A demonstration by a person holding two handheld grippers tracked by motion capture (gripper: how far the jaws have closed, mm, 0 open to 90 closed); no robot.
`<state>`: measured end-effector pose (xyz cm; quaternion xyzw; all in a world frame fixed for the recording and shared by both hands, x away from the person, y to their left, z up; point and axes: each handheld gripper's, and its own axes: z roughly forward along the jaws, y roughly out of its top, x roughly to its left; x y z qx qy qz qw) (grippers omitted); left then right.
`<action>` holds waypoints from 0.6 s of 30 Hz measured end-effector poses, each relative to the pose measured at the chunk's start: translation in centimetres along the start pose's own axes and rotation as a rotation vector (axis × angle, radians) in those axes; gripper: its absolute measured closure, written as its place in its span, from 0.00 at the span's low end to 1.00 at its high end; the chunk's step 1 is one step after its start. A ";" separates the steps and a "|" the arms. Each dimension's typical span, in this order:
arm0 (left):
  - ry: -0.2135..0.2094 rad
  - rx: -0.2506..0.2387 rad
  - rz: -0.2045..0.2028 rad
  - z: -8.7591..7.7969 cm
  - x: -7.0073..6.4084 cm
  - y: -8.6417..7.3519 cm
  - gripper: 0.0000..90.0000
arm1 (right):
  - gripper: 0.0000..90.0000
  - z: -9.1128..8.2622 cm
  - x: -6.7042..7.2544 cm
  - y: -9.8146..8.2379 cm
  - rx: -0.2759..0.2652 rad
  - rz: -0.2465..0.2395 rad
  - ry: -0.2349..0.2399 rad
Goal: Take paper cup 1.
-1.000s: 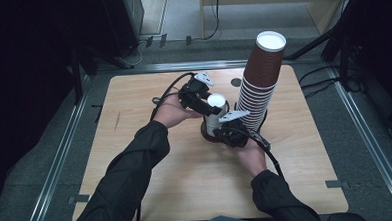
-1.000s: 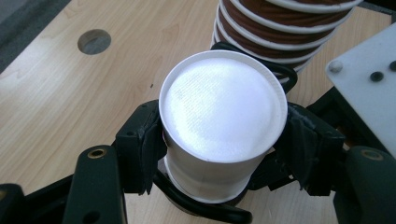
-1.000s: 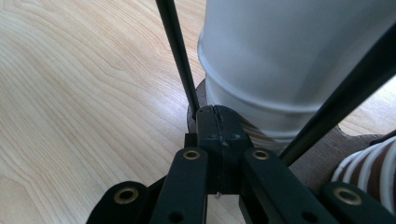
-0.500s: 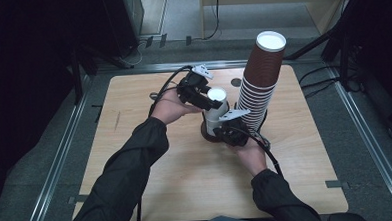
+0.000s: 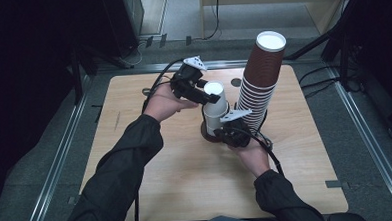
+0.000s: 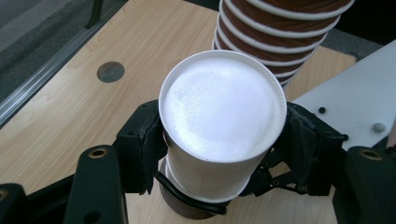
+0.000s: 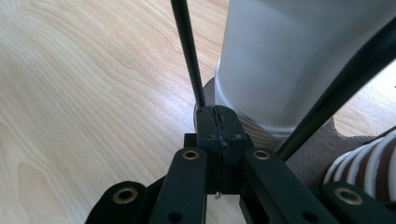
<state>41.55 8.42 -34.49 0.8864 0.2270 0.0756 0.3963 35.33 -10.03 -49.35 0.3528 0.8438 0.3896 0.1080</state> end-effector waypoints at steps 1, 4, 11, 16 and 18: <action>0.002 0.002 -0.001 -0.3 0.0 0.1 0.39 | 1.00 -0.2 0.0 0.0 -0.001 -0.001 0.003; 0.011 -0.001 0.009 -1.3 -0.3 0.4 0.39 | 0.99 -0.6 0.1 0.1 0.003 -0.005 0.021; -0.005 -0.011 0.012 -3.0 -1.0 0.9 0.39 | 0.95 -1.8 0.2 -0.1 0.033 -0.041 0.081; -0.009 0.009 0.031 -3.9 -1.8 0.8 0.39 | 0.85 -3.1 -0.2 -0.2 0.020 -0.019 0.157; -0.014 0.020 0.052 -4.4 -2.3 0.5 0.39 | 0.77 -4.0 -0.4 -0.3 -0.008 -0.049 0.200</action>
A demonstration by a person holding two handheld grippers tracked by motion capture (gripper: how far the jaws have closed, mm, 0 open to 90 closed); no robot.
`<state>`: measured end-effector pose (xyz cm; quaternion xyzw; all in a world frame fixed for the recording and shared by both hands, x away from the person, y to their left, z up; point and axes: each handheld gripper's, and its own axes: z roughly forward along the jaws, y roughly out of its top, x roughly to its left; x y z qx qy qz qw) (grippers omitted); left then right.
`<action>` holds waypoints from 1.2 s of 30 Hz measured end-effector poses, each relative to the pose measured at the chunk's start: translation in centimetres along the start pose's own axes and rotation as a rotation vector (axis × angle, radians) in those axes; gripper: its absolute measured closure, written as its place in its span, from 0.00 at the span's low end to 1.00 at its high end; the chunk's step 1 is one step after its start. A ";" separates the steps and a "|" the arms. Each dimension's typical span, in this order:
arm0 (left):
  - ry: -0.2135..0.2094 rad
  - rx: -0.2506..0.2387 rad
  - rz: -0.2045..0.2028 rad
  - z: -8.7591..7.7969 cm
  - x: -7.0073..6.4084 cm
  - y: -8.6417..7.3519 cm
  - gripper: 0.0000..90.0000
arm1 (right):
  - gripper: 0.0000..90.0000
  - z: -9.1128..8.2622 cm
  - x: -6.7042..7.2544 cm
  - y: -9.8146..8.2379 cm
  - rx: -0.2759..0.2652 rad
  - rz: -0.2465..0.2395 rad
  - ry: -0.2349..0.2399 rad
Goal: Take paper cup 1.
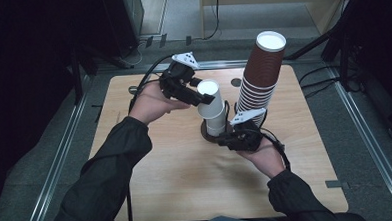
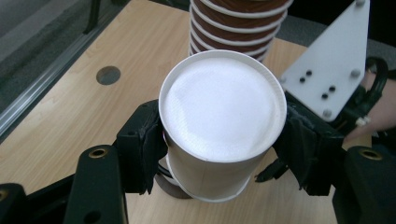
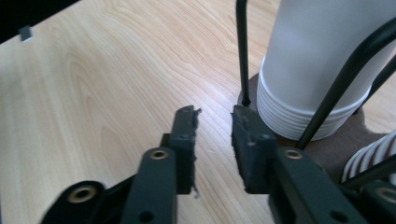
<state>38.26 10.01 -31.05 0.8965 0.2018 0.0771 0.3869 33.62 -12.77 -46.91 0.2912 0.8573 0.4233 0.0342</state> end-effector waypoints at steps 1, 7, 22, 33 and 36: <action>0.000 0.000 0.000 0.0 0.0 0.0 0.39 | 0.74 -0.3 0.1 0.0 -0.006 -0.004 0.011; -0.010 -0.008 0.024 -1.2 -1.4 -1.7 0.39 | 0.59 -1.0 0.6 -0.2 -0.009 -0.046 0.074; -0.042 -0.030 0.005 -1.4 -3.7 -7.1 0.39 | 0.33 -1.9 1.8 -0.7 -0.019 -0.146 0.176; -0.077 -0.015 -0.015 1.4 -5.0 -10.6 0.39 | 0.22 -2.5 1.3 -1.4 -0.067 -0.163 0.255; -0.090 -0.015 -0.031 2.5 -5.1 -11.4 0.39 | 0.22 -2.6 1.3 -1.6 -0.062 -0.162 0.259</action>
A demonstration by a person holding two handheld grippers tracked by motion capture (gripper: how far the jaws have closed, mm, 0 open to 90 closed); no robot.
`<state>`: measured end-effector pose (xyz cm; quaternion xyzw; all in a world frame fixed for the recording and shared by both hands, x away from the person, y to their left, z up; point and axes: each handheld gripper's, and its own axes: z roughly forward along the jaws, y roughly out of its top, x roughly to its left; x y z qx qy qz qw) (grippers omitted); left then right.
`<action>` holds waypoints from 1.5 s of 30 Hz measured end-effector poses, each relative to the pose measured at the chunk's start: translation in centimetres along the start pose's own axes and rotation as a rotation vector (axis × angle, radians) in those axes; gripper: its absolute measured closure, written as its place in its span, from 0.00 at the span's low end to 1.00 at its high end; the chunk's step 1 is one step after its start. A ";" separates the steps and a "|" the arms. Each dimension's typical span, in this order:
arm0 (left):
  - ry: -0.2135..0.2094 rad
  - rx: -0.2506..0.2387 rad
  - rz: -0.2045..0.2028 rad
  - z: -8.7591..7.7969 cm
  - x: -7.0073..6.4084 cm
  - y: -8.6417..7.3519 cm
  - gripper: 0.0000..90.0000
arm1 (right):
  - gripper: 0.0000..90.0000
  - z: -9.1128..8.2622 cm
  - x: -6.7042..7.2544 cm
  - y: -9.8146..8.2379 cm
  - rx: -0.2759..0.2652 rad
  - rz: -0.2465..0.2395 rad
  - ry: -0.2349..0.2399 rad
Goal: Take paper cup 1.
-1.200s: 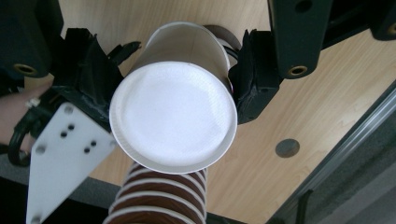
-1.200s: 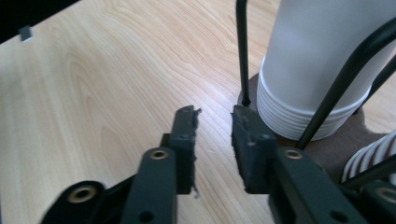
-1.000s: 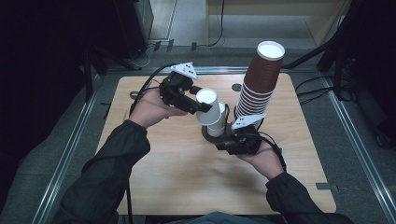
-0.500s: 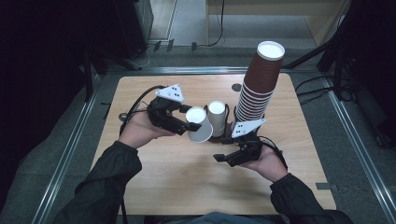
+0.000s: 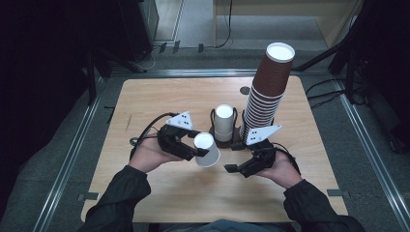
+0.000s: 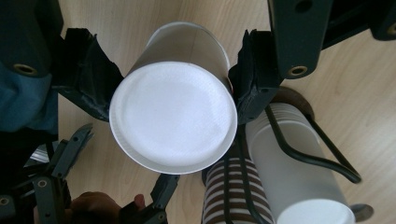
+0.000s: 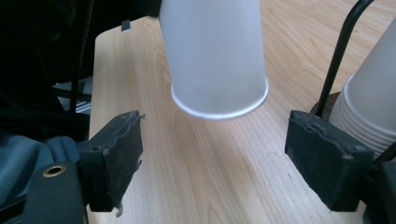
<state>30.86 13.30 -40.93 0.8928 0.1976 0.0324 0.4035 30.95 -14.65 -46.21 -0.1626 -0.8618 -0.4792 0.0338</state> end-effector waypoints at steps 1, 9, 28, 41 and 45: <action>-0.005 -0.001 0.000 0.3 0.0 -0.2 0.39 | 0.22 0.0 0.0 0.0 0.000 -0.005 0.001; -0.066 -0.029 -0.004 2.2 -0.2 -1.4 0.39 | 0.21 0.3 -0.1 -0.4 0.014 -0.016 0.019; -0.179 -0.083 0.027 3.7 -0.7 -1.1 0.39 | 0.20 2.8 -0.1 -1.2 0.054 -0.036 0.042; -0.179 -0.065 0.039 3.6 -0.7 -1.4 0.39 | 0.20 3.2 0.1 -1.0 0.050 -0.065 0.041; -0.181 -0.058 0.042 3.8 -0.9 -1.4 0.39 | 0.20 2.7 0.1 -0.6 0.035 -0.072 0.054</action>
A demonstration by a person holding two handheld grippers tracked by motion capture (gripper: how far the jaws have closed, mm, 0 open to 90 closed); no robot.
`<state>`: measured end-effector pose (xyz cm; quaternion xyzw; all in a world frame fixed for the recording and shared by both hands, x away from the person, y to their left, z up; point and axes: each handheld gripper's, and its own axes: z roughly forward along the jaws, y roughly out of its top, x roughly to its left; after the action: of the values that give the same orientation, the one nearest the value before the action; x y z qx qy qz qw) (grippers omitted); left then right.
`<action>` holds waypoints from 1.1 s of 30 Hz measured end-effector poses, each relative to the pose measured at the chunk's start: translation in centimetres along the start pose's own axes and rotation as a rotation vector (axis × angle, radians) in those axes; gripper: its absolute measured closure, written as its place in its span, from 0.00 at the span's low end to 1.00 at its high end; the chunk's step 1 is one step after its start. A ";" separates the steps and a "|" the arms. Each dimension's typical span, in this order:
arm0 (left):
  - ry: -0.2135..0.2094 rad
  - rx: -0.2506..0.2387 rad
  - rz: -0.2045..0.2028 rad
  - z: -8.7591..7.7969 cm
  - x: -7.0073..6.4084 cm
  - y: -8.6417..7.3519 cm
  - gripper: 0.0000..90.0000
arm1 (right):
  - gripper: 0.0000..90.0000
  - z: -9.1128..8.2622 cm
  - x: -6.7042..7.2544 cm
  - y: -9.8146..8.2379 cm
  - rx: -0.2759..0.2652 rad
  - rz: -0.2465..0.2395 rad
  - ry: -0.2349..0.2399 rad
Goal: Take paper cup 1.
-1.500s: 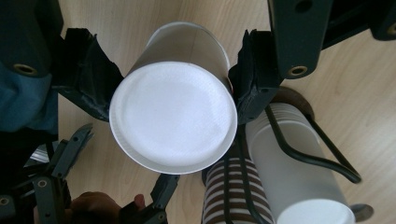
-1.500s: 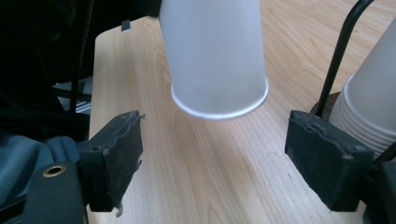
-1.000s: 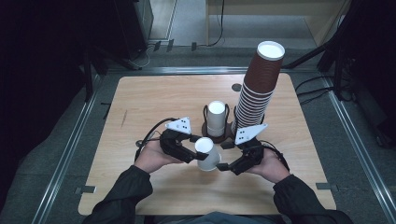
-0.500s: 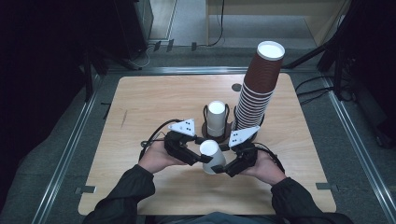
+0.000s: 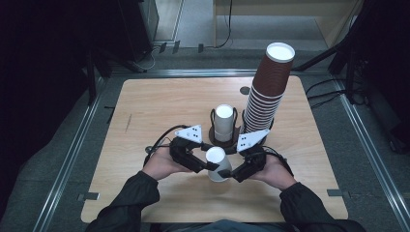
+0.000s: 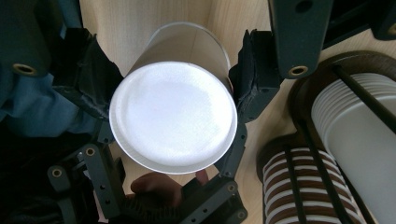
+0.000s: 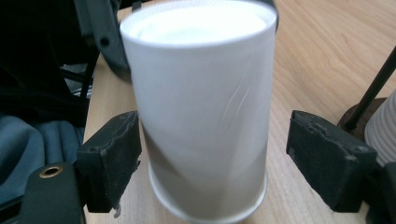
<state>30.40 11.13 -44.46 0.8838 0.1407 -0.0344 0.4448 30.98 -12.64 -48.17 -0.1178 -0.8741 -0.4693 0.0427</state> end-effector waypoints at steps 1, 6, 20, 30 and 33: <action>-0.004 0.003 0.006 0.1 0.0 0.1 0.39 | 0.20 0.0 -0.1 0.1 -0.007 -0.005 -0.001; -0.003 0.013 0.011 0.3 -0.2 0.1 0.39 | 0.21 0.4 -0.1 0.3 0.008 -0.009 0.014; 0.000 0.027 0.021 0.6 -0.3 0.1 0.39 | 0.34 0.7 0.2 0.5 0.028 -0.031 0.049; 0.005 0.016 0.020 0.5 -0.4 0.0 0.31 | 0.38 0.5 0.3 0.6 0.030 -0.043 0.045; 0.051 0.028 0.035 0.5 -0.7 0.0 0.17 | 0.38 0.4 0.2 0.6 0.027 -0.041 0.041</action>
<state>29.80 10.57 -44.62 0.8928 0.1362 -0.0060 0.4292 30.93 -11.92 -47.89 -0.0896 -0.8816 -0.4605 0.0523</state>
